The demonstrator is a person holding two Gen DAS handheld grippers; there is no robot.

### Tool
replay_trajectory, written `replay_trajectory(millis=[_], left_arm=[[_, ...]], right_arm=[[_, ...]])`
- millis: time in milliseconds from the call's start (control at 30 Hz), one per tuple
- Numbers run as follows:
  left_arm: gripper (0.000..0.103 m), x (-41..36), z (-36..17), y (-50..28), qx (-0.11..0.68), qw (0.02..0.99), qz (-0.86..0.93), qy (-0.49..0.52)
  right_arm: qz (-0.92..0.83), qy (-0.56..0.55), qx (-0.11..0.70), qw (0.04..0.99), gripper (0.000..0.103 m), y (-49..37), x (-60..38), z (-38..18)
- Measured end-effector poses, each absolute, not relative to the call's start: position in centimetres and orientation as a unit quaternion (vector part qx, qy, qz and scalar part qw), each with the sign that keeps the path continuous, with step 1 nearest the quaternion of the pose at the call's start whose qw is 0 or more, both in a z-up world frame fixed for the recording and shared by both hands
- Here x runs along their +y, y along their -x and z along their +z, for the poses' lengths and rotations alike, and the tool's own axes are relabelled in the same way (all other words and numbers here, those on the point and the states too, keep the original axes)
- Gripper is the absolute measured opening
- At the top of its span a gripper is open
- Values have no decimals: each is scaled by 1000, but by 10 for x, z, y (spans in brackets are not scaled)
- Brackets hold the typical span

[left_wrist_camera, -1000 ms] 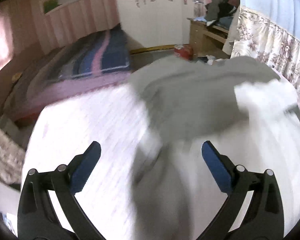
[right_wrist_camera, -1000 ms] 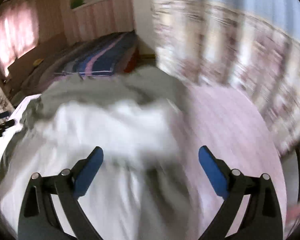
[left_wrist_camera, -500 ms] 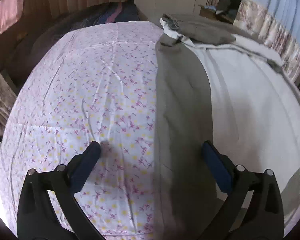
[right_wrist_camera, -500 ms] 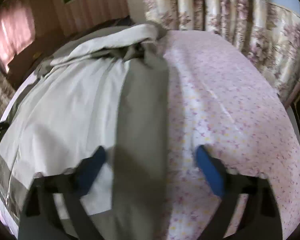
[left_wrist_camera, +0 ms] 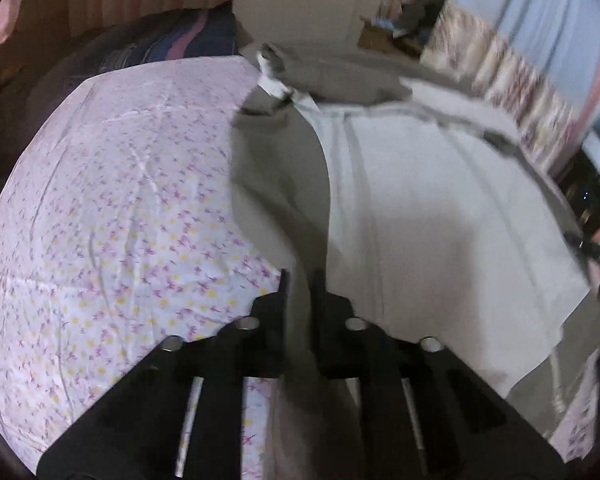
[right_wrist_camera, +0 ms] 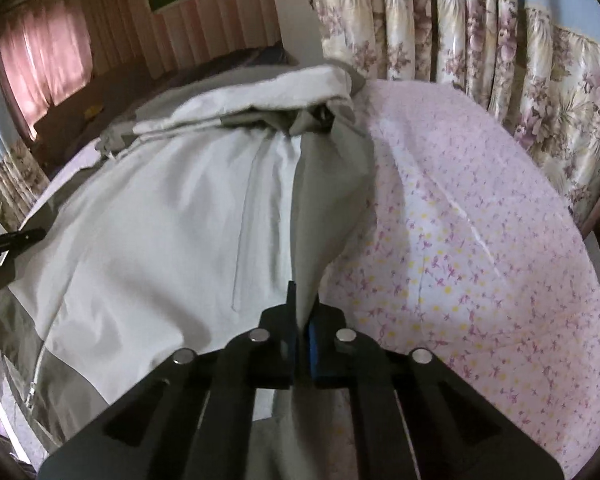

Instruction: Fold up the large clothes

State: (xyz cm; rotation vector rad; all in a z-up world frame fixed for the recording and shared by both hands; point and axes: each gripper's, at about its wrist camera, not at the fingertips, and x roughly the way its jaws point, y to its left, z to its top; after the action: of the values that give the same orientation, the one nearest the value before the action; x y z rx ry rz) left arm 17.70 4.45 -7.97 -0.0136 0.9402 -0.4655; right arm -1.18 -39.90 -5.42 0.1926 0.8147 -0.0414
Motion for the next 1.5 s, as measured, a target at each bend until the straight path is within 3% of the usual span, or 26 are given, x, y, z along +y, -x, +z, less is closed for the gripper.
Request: replay_trajectory(millis=[333, 633, 1000, 1500], left_arm=[[3, 81, -18, -106, 357, 899, -250, 47], [3, 109, -5, -40, 311, 915, -239, 95], [4, 118, 62, -60, 242, 931, -245, 121], [5, 107, 56, -168, 261, 924, -242, 140]], right_arm=[[20, -89, 330, 940, 3, 41, -399, -9], [41, -95, 290, 951, 3, 80, -403, 11], [82, -116, 202, 969, 2, 76, -414, 71], [67, -168, 217, 959, 3, -23, -450, 69]])
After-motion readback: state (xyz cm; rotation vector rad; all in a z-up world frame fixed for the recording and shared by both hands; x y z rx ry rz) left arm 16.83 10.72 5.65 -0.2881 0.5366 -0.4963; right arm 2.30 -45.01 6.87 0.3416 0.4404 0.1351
